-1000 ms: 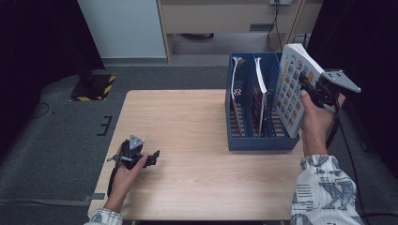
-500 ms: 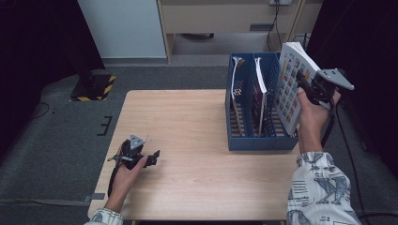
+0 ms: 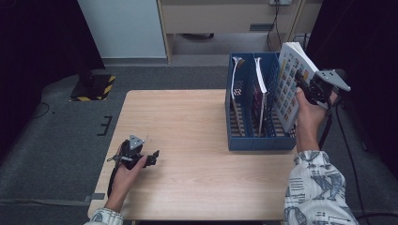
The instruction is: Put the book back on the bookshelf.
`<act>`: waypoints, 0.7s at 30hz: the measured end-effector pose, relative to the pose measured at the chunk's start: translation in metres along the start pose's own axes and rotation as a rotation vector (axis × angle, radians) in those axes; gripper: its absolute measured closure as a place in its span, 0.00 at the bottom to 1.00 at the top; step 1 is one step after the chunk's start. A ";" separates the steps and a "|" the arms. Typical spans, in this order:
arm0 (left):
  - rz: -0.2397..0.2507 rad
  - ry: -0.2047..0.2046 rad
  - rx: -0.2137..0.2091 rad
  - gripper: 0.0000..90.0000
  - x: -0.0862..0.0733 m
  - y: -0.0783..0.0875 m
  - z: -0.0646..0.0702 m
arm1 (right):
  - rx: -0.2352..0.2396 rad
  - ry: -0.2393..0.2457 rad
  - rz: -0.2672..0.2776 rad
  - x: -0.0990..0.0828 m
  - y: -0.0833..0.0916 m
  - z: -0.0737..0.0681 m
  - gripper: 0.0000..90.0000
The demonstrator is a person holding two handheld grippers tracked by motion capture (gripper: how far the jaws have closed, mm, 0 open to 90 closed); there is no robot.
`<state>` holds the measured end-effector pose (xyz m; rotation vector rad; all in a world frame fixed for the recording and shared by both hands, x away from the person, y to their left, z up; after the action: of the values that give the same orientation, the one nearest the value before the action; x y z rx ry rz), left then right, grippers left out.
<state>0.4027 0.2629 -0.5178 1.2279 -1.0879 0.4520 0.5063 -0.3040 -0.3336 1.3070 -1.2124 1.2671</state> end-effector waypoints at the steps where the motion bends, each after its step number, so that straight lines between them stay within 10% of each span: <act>1: 0.000 -0.001 0.000 0.07 0.000 0.000 0.000 | 0.002 0.002 -0.003 -0.001 0.000 0.000 0.82; 21: 0.004 -0.004 -0.005 0.07 0.000 0.001 0.001 | 0.004 -0.014 -0.017 -0.033 -0.007 -0.003 0.82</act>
<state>0.4021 0.2626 -0.5171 1.2227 -1.0944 0.4502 0.5131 -0.2989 -0.3660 1.3293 -1.2066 1.2504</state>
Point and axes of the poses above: each handheld gripper's, and its own axes: y roughly backward along the jaws, x roughly out of its top, z roughly to its right, the point moved 1 cm from there along -y, roughly forward along the jaws, and after that the axes turned 7 degrees about z, right-handed, at the moved point
